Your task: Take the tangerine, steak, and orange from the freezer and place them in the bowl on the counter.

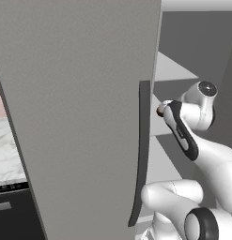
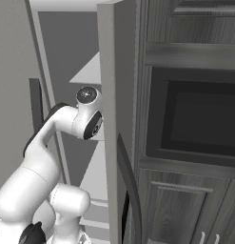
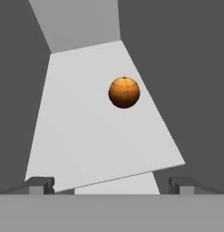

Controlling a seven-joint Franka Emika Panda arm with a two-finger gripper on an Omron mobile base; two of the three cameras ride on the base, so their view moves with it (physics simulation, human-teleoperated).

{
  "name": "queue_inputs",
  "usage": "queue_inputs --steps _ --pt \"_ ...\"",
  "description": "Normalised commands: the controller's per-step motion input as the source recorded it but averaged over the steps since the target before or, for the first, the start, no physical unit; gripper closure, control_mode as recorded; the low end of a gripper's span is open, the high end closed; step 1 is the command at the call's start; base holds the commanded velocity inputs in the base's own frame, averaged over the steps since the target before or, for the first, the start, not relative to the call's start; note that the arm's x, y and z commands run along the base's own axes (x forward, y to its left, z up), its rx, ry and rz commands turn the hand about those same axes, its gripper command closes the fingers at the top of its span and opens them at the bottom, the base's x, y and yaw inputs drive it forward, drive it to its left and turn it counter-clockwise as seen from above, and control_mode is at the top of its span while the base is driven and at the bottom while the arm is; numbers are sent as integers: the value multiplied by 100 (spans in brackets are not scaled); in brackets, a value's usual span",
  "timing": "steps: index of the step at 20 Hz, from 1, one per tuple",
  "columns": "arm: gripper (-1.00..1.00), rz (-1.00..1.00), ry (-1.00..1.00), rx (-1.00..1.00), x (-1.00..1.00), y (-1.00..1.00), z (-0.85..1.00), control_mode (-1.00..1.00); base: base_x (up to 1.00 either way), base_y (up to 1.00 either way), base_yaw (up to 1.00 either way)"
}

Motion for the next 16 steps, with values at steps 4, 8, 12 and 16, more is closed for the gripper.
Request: queue_inputs --steps 4,8,12,16 --pt "-100 -7 -1 -1 17 0 -34 -100 0 0 0" --pt "-100 -6 0 0 16 0 -32 -100 0 0 0" --pt "-100 -7 0 0 21 0 -9 -100 0 0 0" --pt "-100 -5 1 0 29 -1 0 -100 0 0 0"
